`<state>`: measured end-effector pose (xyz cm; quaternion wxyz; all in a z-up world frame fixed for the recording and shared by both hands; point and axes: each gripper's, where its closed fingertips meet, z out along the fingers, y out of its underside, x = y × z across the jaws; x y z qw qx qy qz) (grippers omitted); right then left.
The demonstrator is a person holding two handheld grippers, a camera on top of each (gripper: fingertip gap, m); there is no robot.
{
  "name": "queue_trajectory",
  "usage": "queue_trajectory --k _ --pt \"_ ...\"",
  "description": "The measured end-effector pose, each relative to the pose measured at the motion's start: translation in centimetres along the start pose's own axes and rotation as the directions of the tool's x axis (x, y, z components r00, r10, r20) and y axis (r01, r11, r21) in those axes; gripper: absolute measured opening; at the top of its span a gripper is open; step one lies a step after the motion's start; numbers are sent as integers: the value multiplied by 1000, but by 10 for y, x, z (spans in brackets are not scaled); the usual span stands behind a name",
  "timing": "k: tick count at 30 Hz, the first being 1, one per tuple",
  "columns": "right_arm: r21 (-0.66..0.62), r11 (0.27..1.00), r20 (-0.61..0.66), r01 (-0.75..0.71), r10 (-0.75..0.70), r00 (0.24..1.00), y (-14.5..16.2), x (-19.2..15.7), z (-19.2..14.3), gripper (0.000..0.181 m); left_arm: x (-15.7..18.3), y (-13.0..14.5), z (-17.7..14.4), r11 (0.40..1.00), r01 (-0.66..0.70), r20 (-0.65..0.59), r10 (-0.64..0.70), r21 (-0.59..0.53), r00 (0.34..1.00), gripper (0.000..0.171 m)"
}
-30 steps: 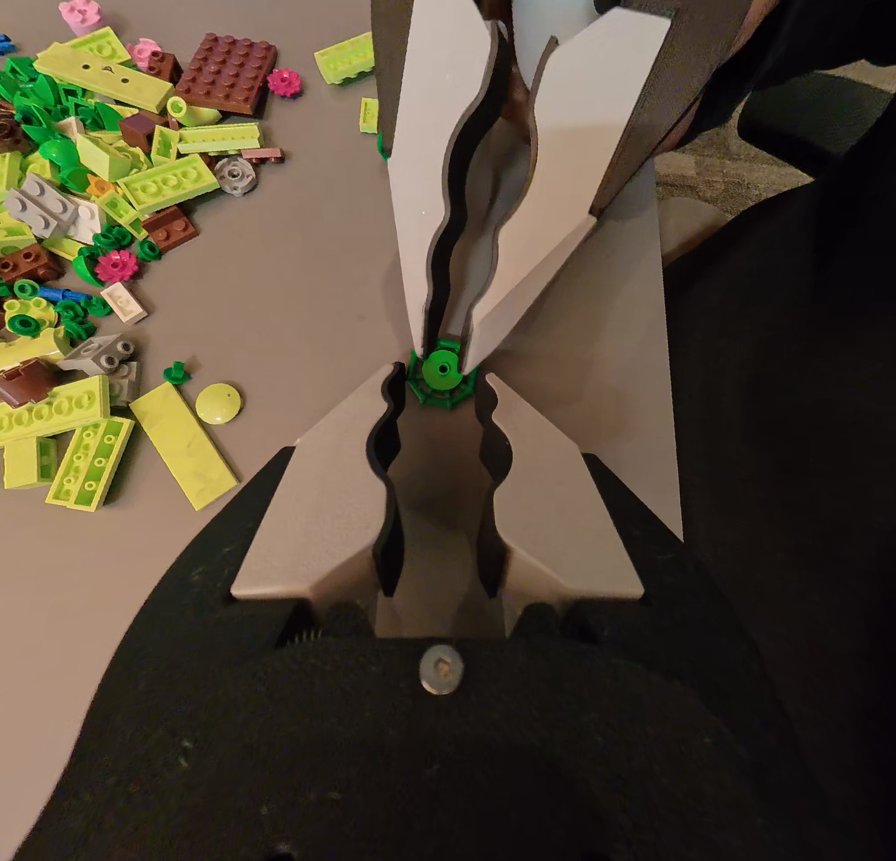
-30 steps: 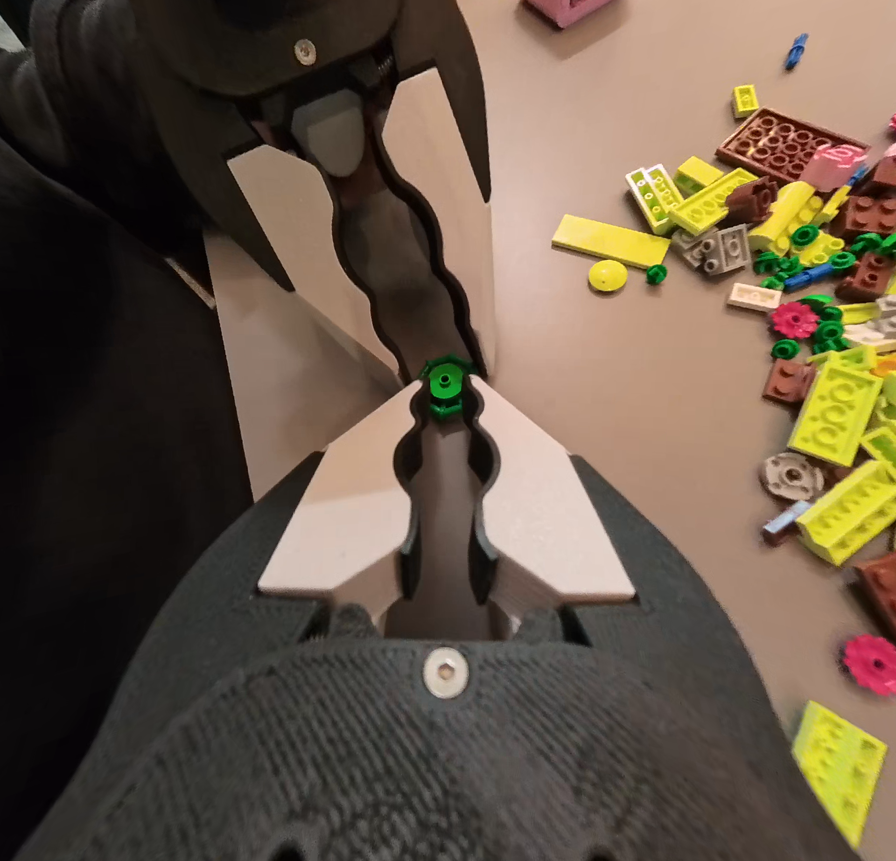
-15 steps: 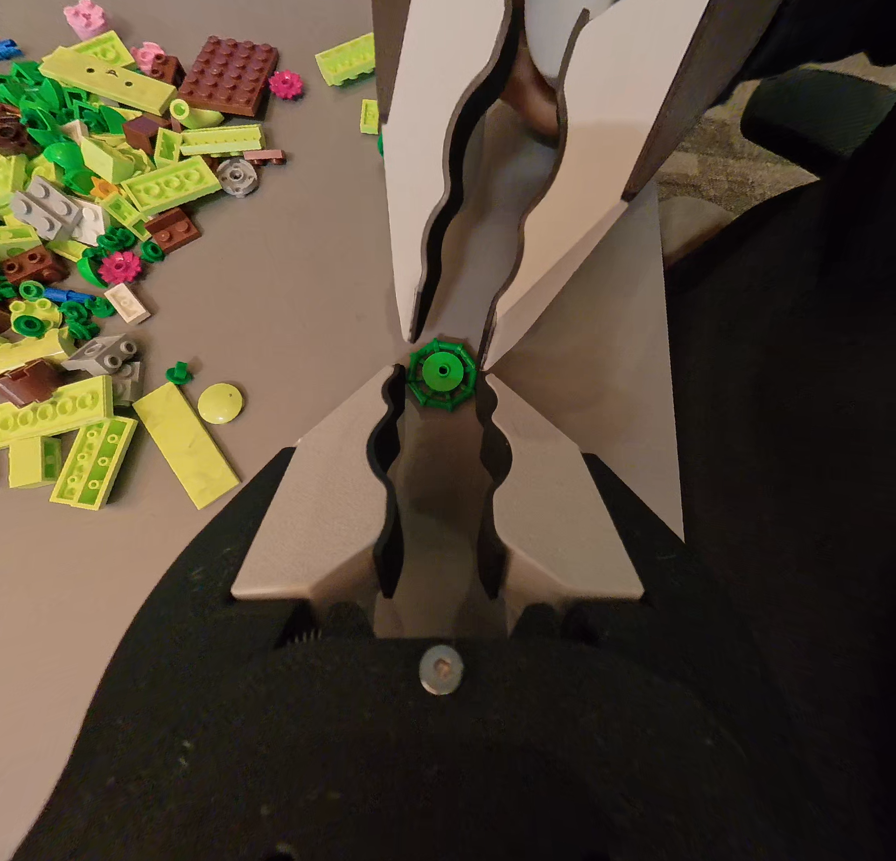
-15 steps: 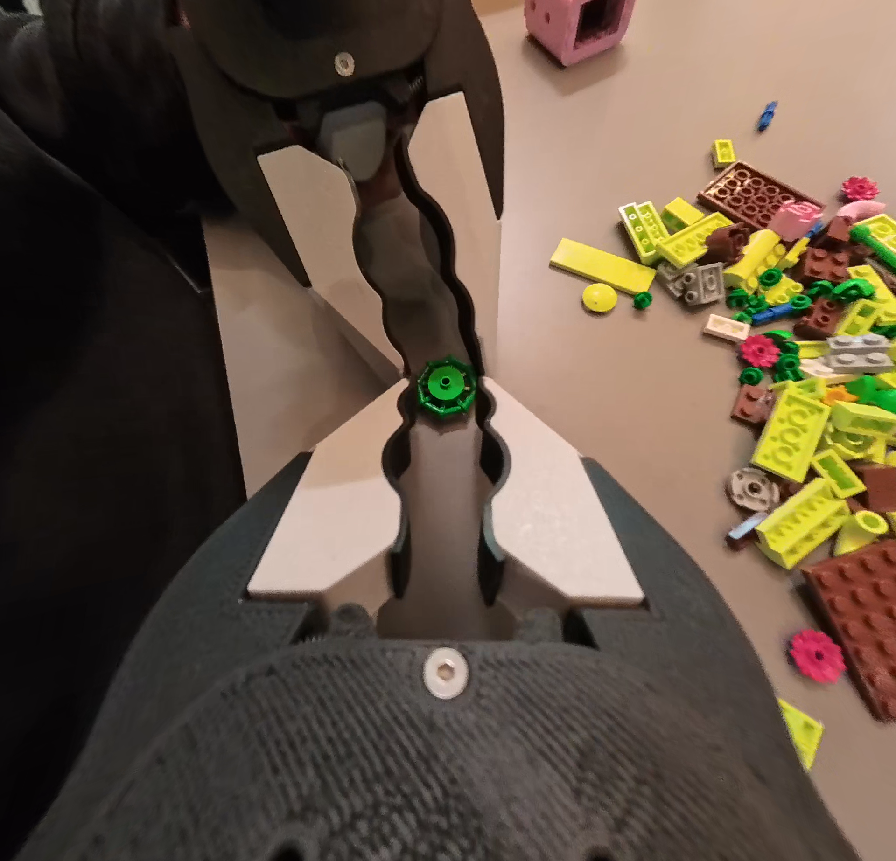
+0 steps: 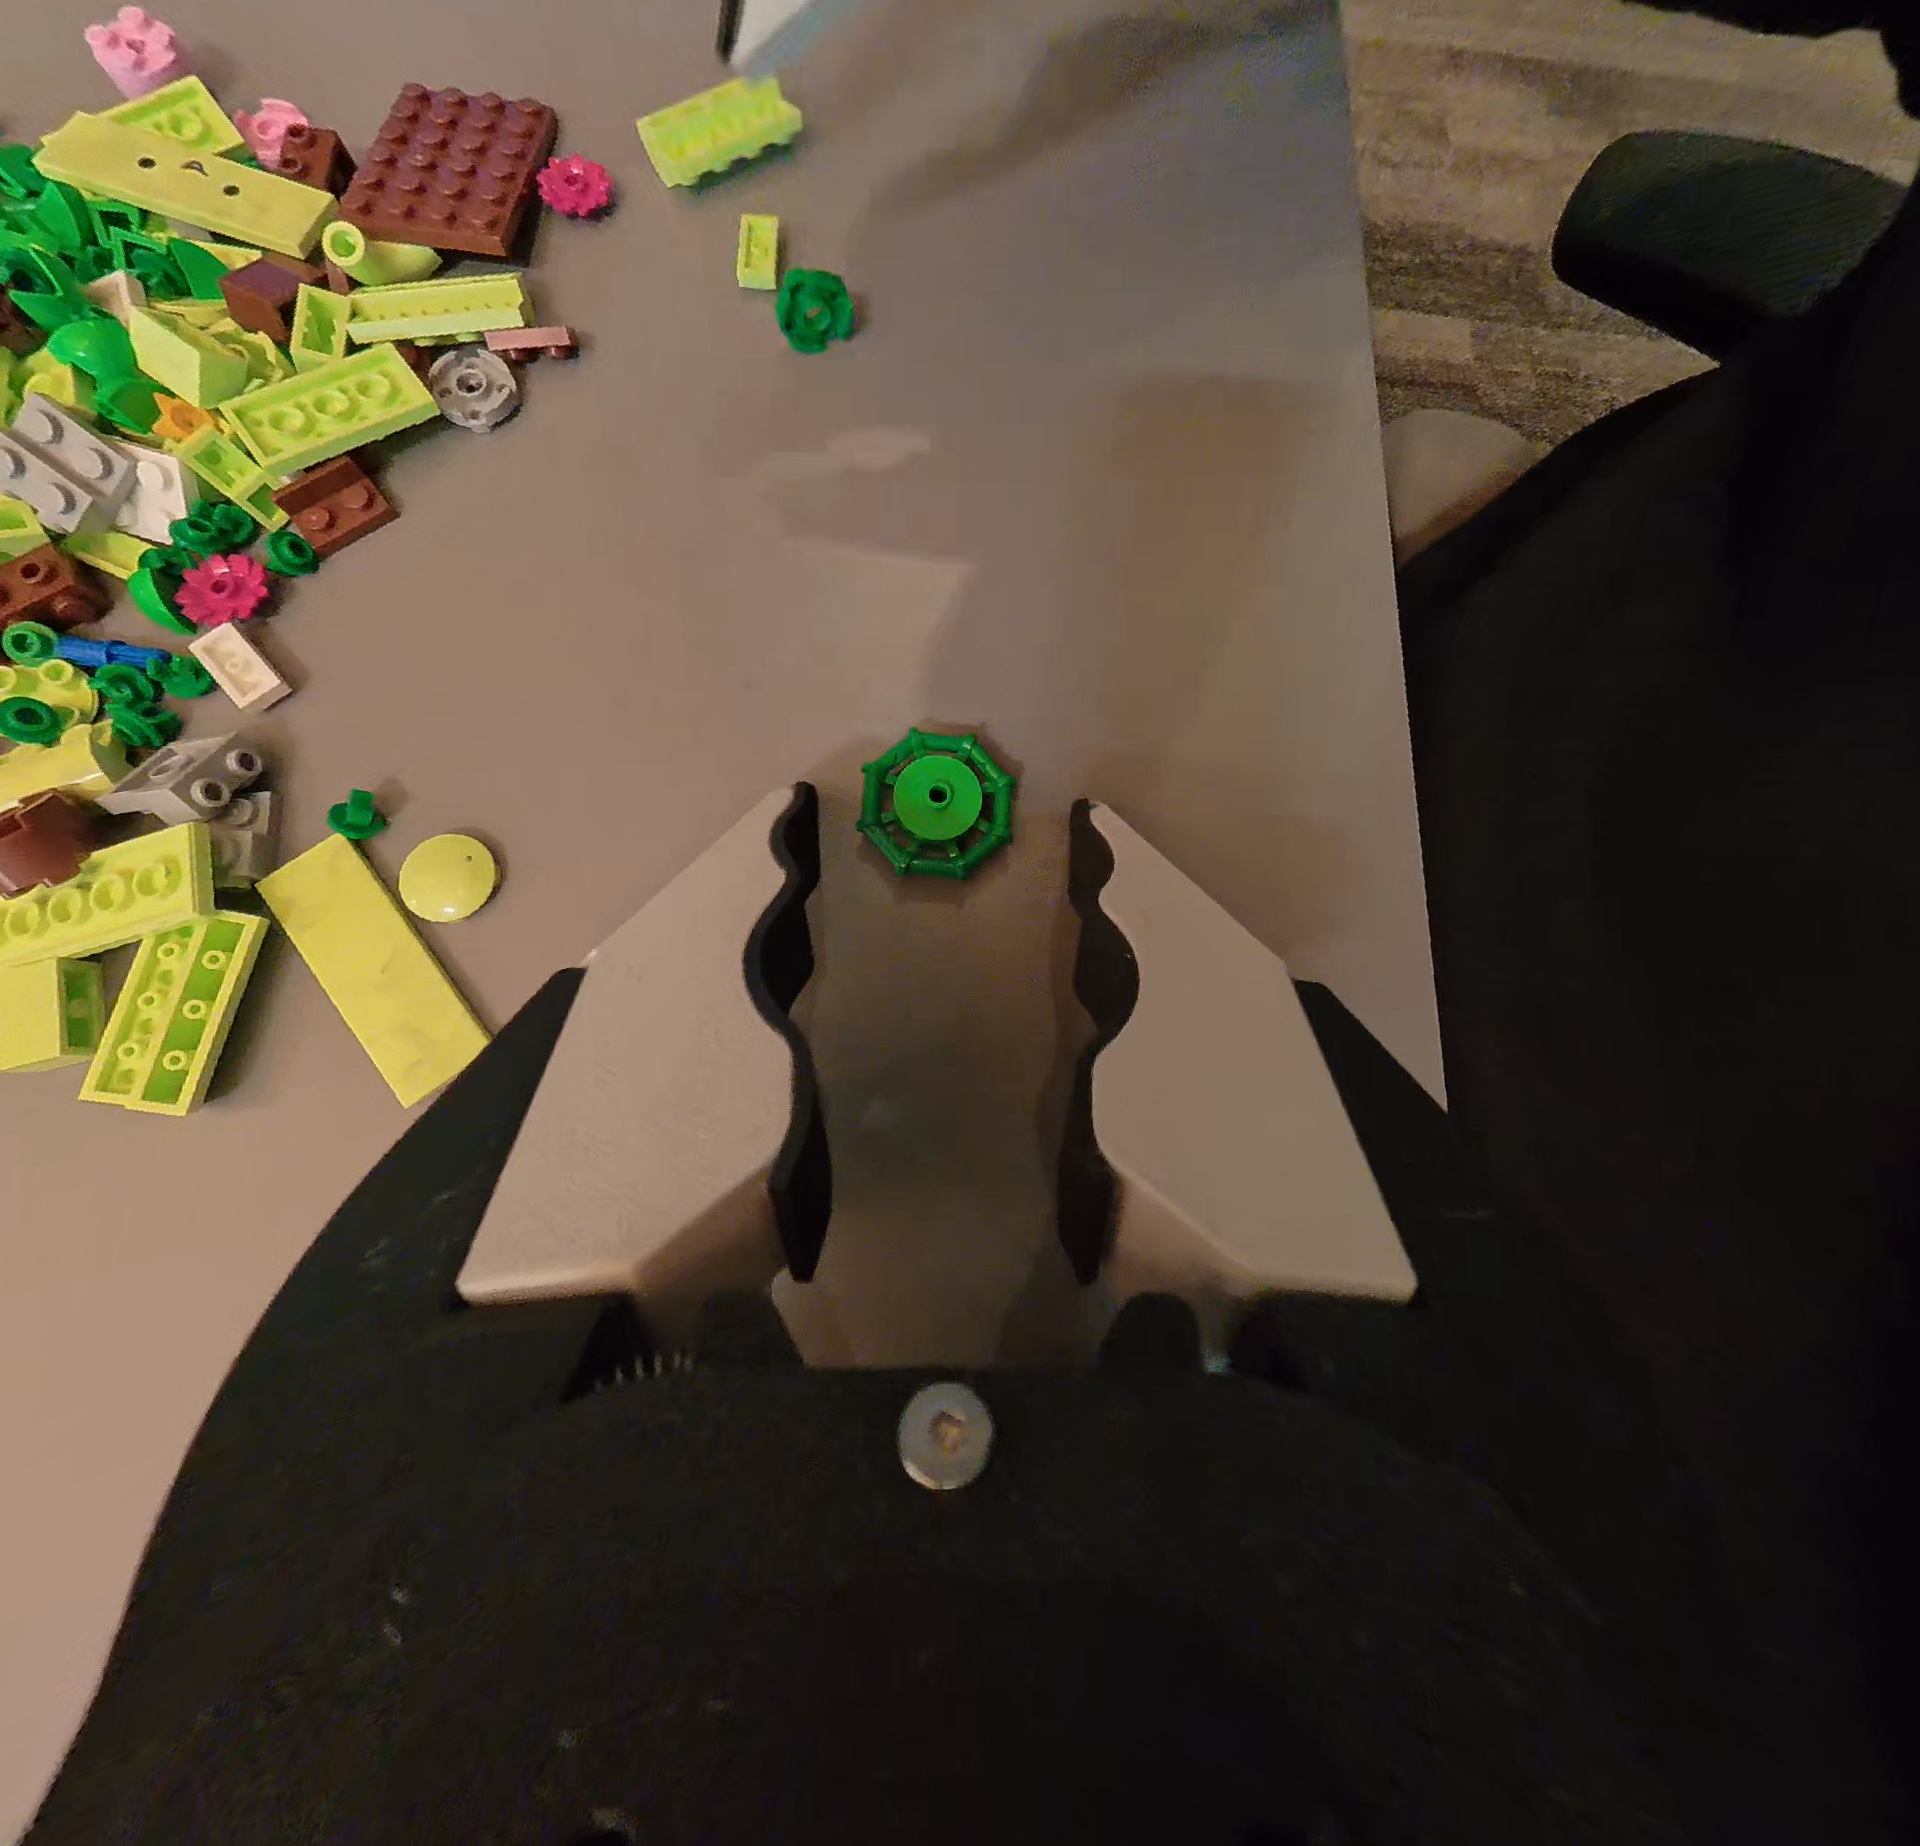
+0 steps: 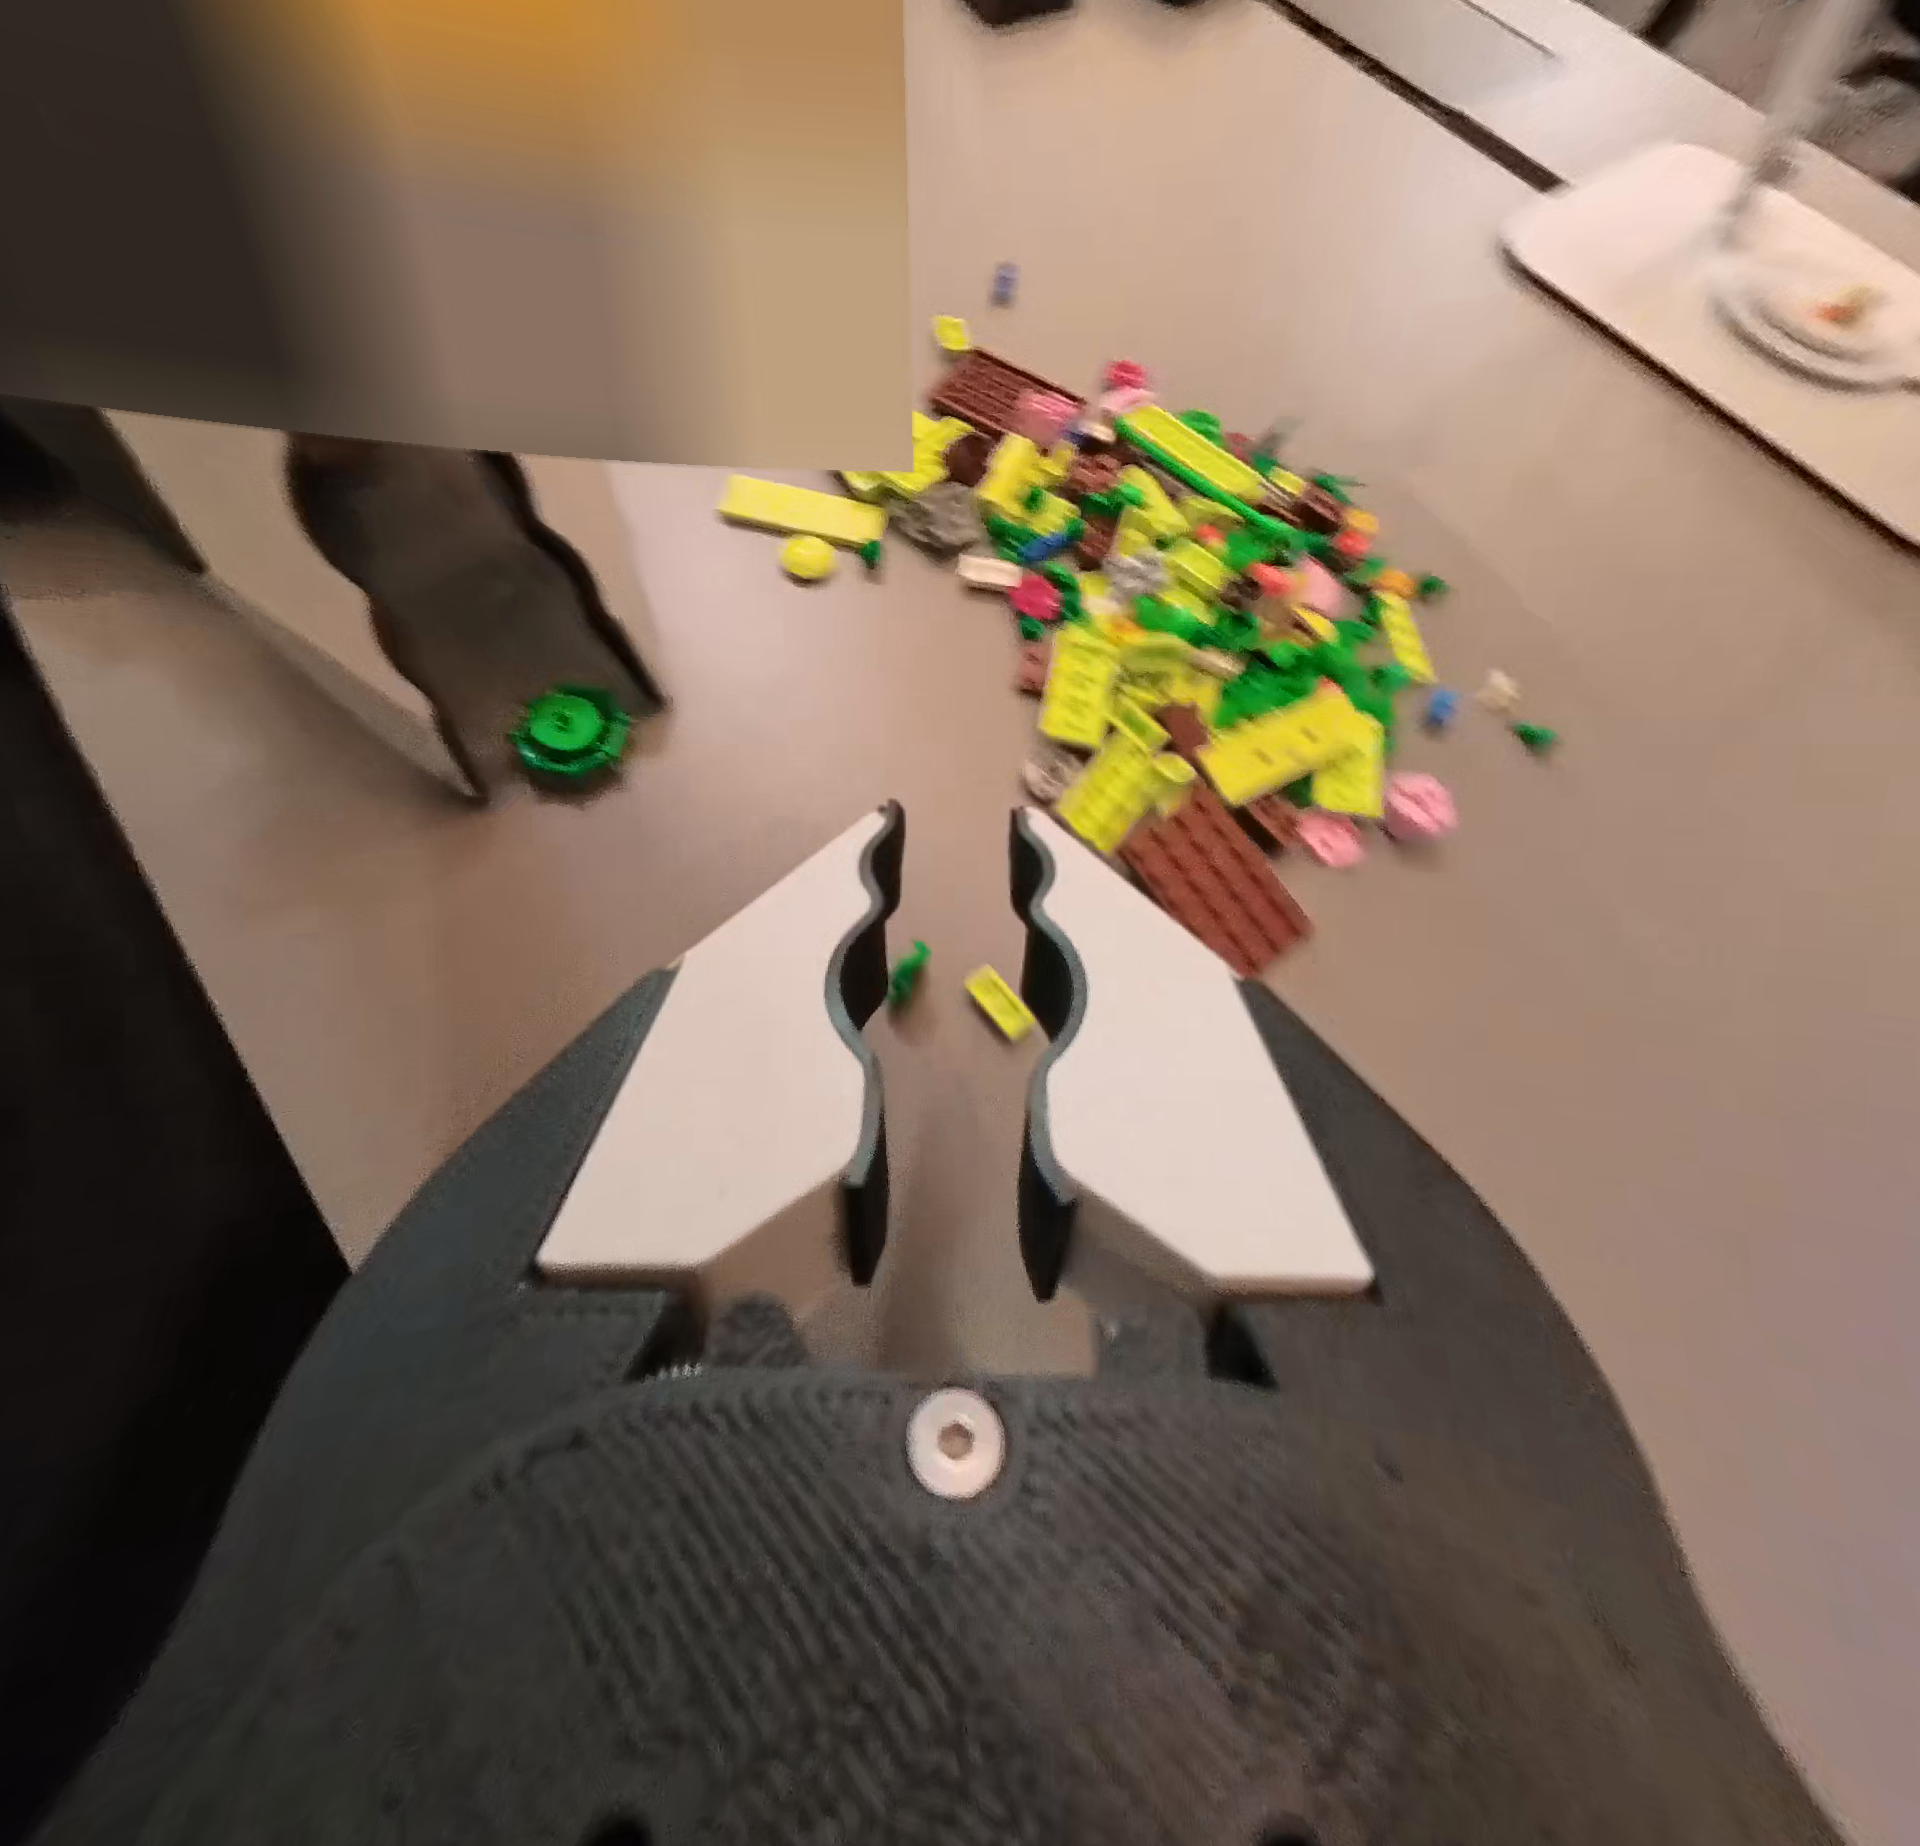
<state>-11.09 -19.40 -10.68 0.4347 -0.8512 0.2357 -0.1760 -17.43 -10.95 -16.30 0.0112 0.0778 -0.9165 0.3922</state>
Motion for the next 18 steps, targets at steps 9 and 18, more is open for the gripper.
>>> queue_trajectory --k 9,18 --pt "-36 993 -6 -109 109 994 39 -21 -1 16 -1 0 0 1000 5 4 -5 1 1000 49" --pt "-94 996 -57 0 -5 998 39 -17 23 2 -5 0 0 1000 10 32 -10 1 999 42"
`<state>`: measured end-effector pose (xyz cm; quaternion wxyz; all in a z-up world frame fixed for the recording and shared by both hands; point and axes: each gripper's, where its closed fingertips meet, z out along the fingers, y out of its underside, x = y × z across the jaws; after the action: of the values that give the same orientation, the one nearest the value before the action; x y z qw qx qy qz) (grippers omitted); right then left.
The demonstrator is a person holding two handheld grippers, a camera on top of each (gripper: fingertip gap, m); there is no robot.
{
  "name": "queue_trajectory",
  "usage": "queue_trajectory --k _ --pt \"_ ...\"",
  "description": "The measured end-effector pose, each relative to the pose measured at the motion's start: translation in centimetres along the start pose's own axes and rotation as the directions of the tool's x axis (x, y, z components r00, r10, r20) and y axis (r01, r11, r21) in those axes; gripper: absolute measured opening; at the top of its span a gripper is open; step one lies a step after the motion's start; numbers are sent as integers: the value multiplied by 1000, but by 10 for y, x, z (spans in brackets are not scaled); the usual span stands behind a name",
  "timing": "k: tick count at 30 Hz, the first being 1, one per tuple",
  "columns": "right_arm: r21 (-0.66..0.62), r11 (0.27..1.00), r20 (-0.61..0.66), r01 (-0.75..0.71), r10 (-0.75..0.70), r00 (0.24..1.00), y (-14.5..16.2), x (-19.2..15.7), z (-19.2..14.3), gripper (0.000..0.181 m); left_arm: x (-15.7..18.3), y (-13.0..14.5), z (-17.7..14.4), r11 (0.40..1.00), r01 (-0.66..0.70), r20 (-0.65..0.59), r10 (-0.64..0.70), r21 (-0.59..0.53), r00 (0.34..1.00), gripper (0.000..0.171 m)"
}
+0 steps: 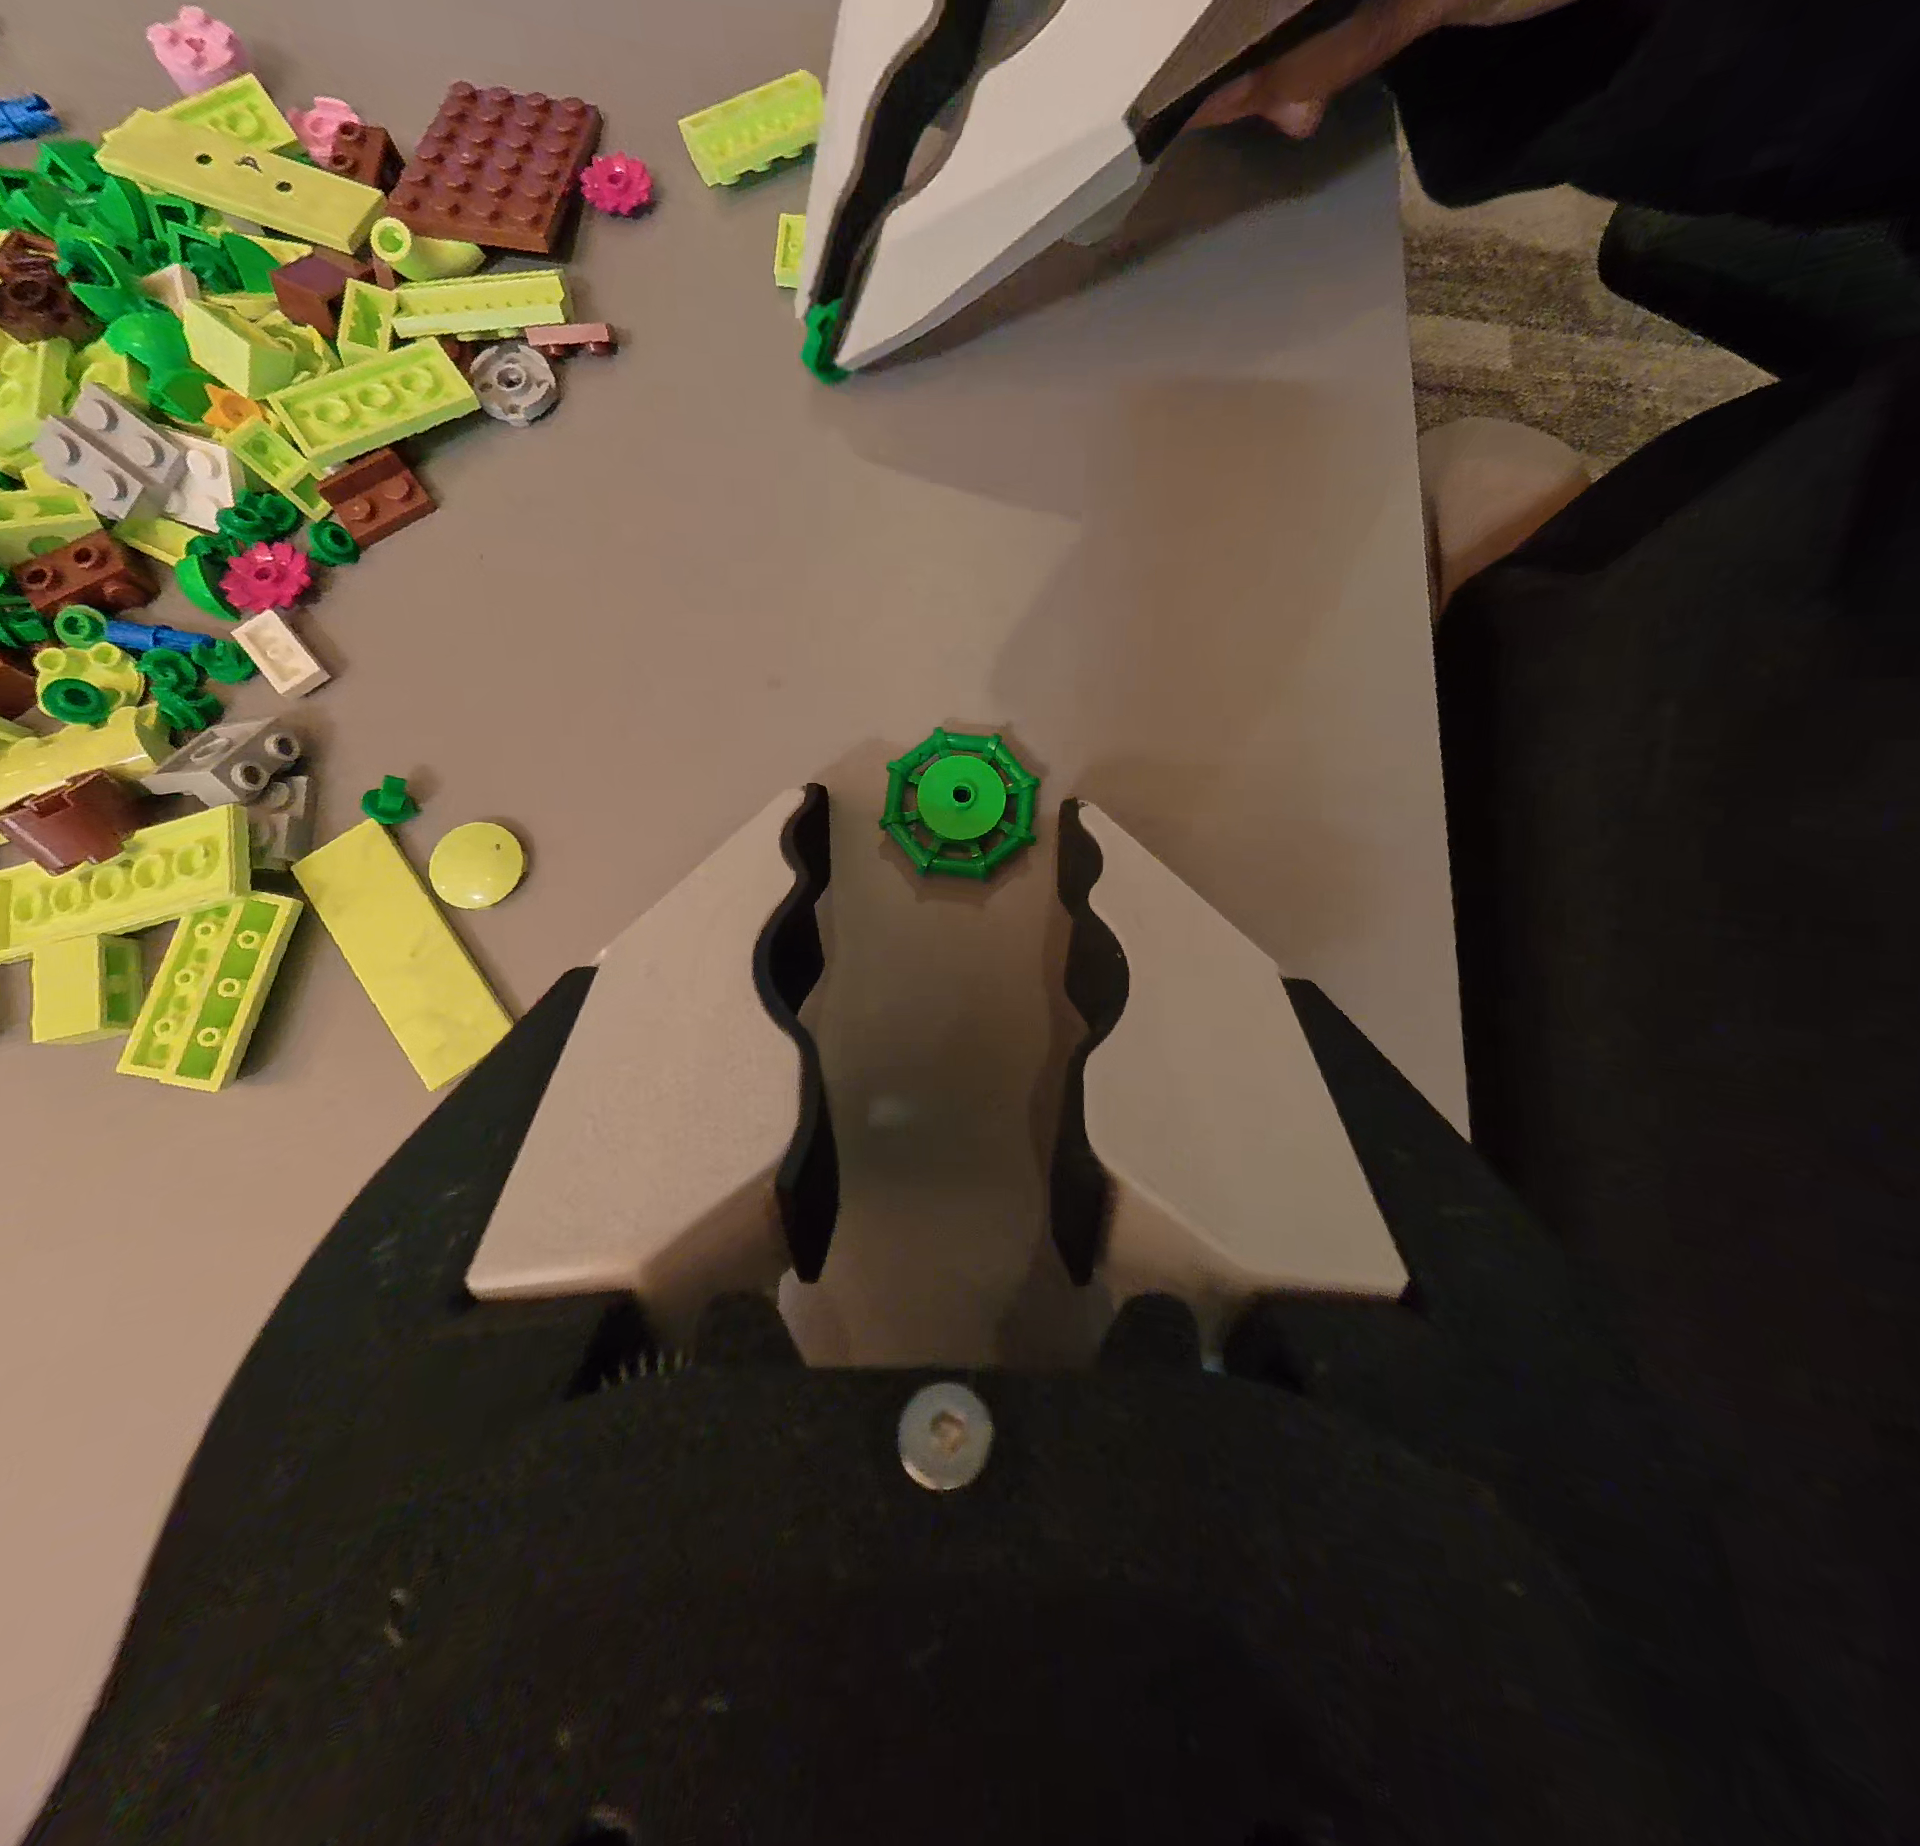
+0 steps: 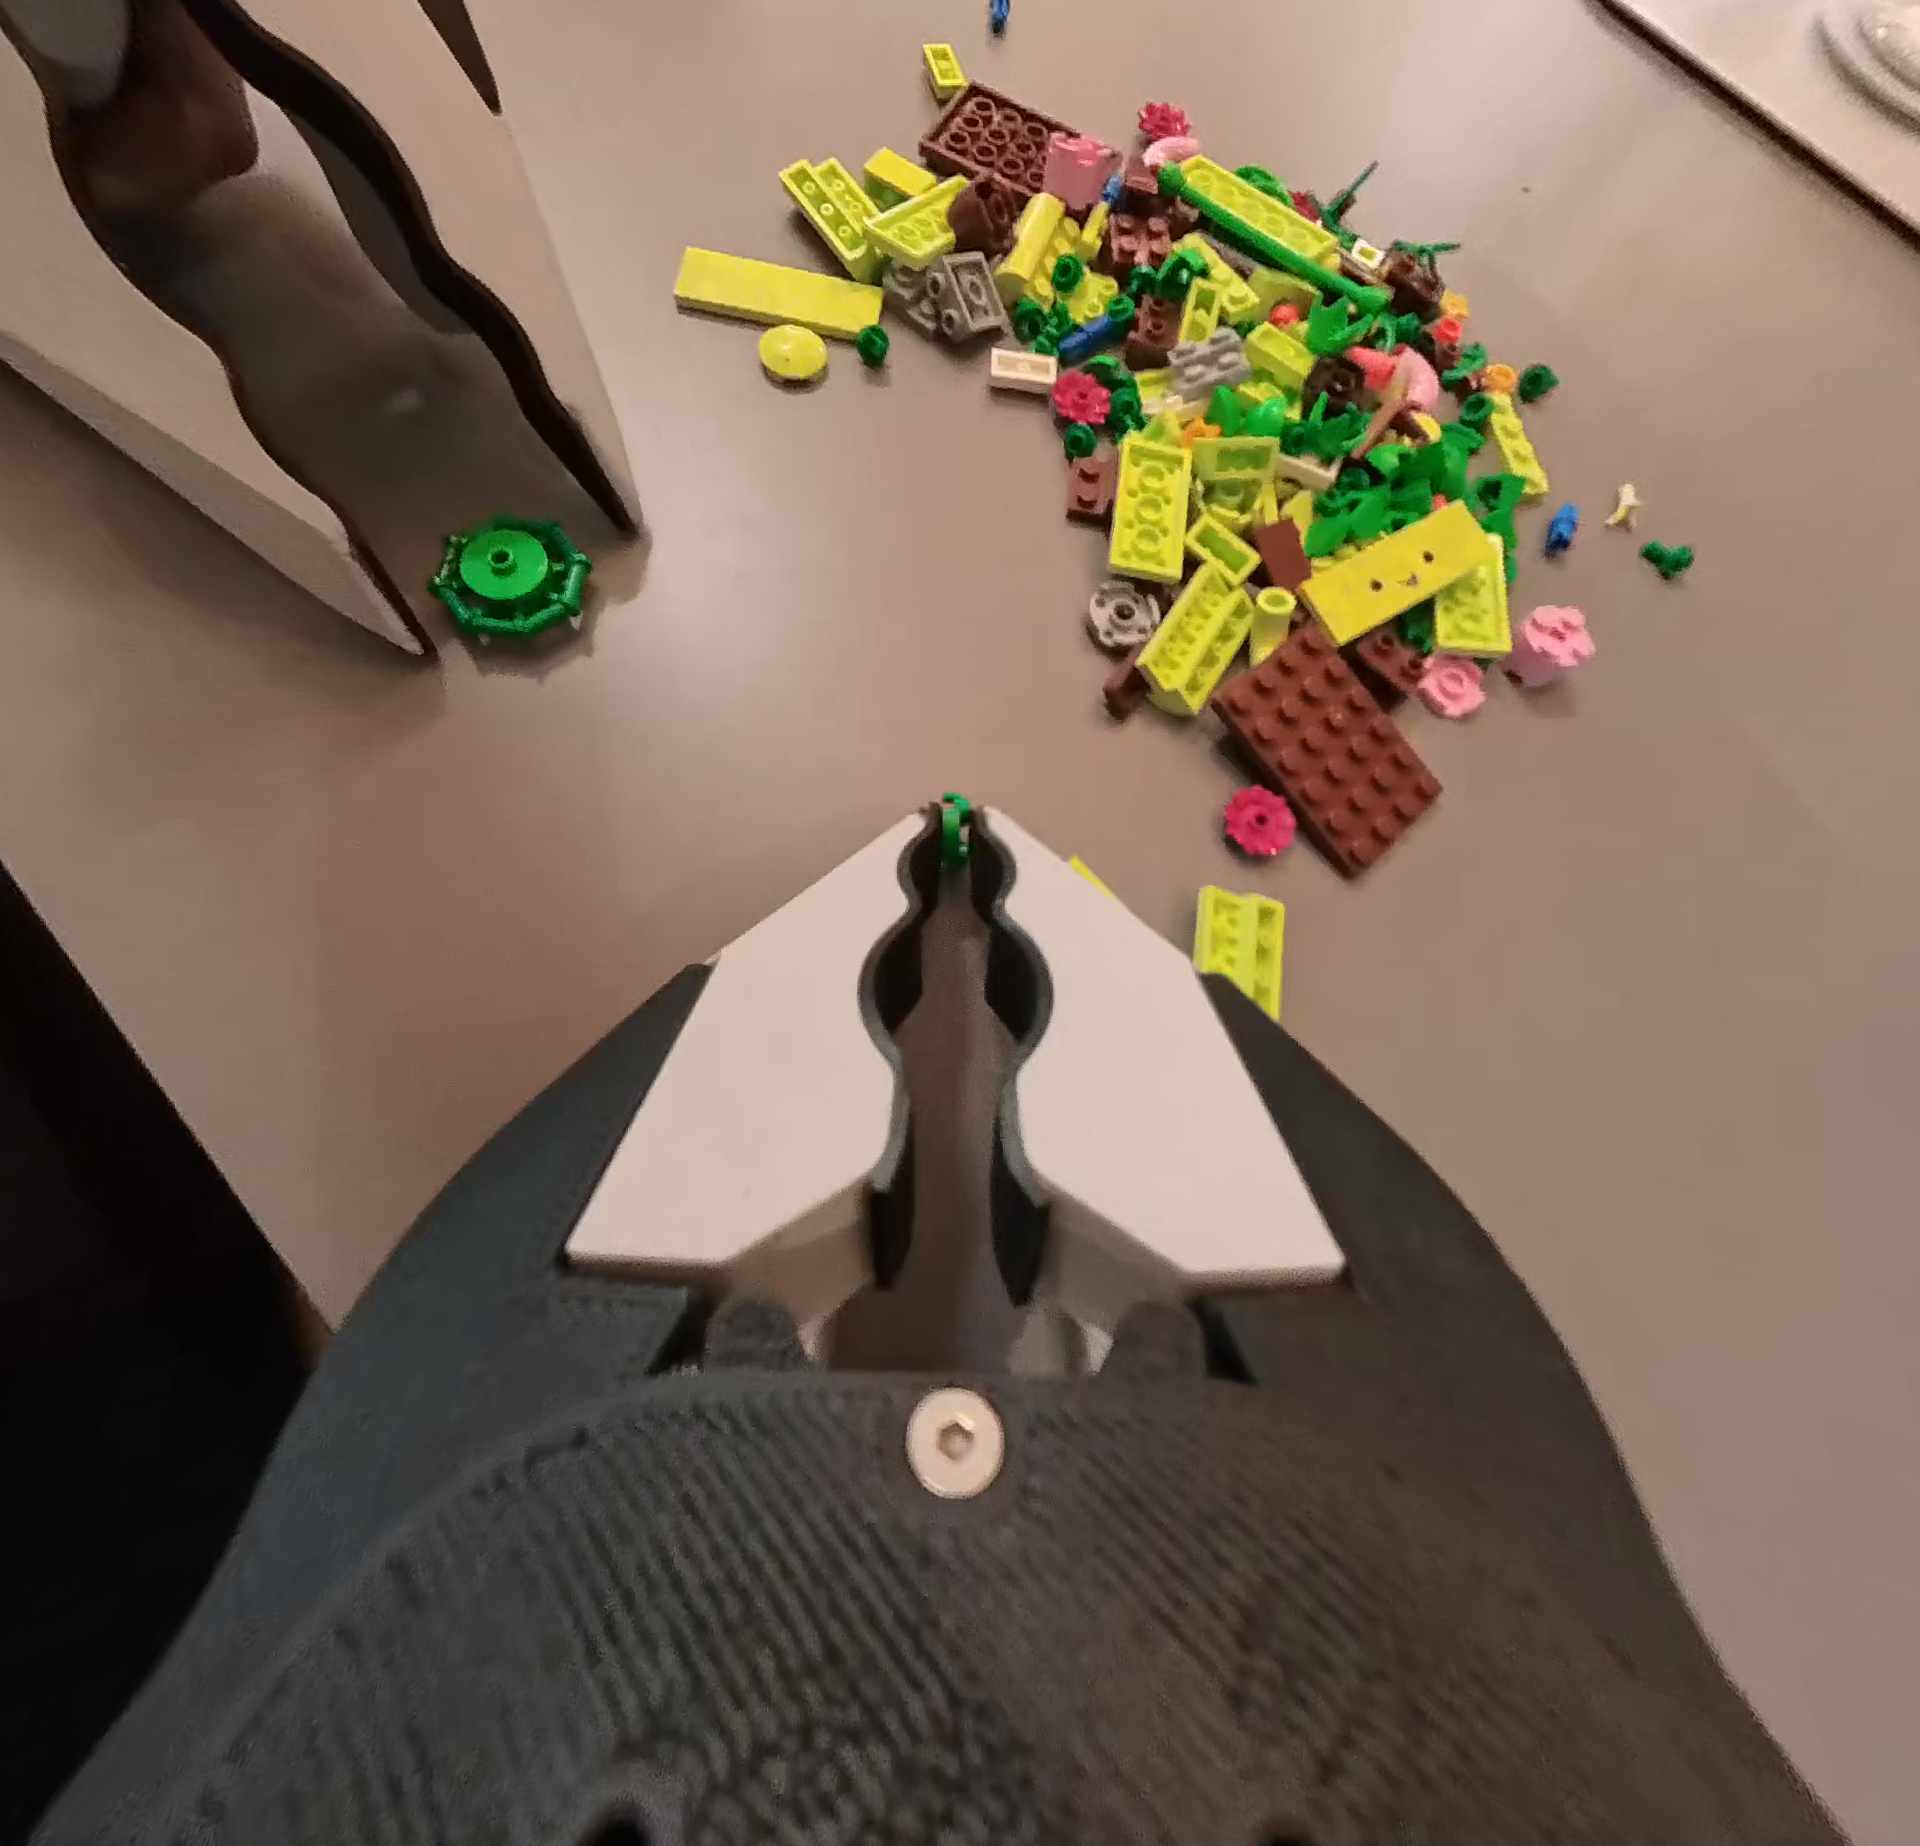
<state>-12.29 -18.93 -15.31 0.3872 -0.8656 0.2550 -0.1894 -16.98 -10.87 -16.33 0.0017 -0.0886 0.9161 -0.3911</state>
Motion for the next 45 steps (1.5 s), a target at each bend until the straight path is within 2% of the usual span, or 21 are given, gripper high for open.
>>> queue_trajectory --k 5,8,10,12,15,18,20,22,24,27,28,31,34,38,45 --pt "34 984 -36 174 -173 984 -31 3 25 1 -1 0 0 1000 14 -5 -14 2 1000 40" --pt "0 957 -102 289 -288 952 -48 13 49 2 -2 0 0 1000 19 -3 -19 3 1000 39" --pt "-32 946 -127 323 -324 937 -52 20 60 10 -3 0 0 1000 20 7 -20 3 1000 37" --pt "-14 955 -126 297 -296 947 -57 20 59 17 -4 0 0 1000 19 15 -19 2 1000 36" --pt "160 961 -157 224 -199 967 -71 23 37 15 -5 0 0 1000 27 23 -27 5 999 27" --pt "354 929 -100 103 -72 992 -80 17 12 13 -9 -1 -1 999 34 47 -34 13 998 27" --pt "450 888 -73 95 -70 995 -88 7 -3 11 -13 -5 -6 998 44 71 -48 53 996 27" --pt "489 859 -89 151 -123 988 -93 -1 -8 9 -19 -12 -15 987 98 63 -106 130 992 28" --pt "509 840 -16 187 -208 978 -96 -23 -6 15 -25 -22 -29 951 187 1 -193 245 981 28" --pt "547 812 102 205 -308 946 -98 -53 -8 28 -24 -36 -52 851 339 -196 -281 401 939 27" --pt "560 801 111 212 -326 939 -99 -58 -9 30 -21 -38 -55 835 365 -239 -287 412 927 27" --pt "577 785 134 227 -365 921 -98 -67 -12 35 -8 -43 -53 836 359 -288 -254 415 923 27" --pt "580 779 150 239 -391 908 -98 -74 -12 38 3 -53 -58 802 418 -400 -247 427 883 28" --pt "595 763 141 253 -409 902 -99 -78 -14 12 8 -52 -61 778 485 -493 -264 399 829 28" --pt "611 767 209 195 -395 895 -100 -80 -18 9 11 -54 -63 766 505 -528 -258 398 809 29"
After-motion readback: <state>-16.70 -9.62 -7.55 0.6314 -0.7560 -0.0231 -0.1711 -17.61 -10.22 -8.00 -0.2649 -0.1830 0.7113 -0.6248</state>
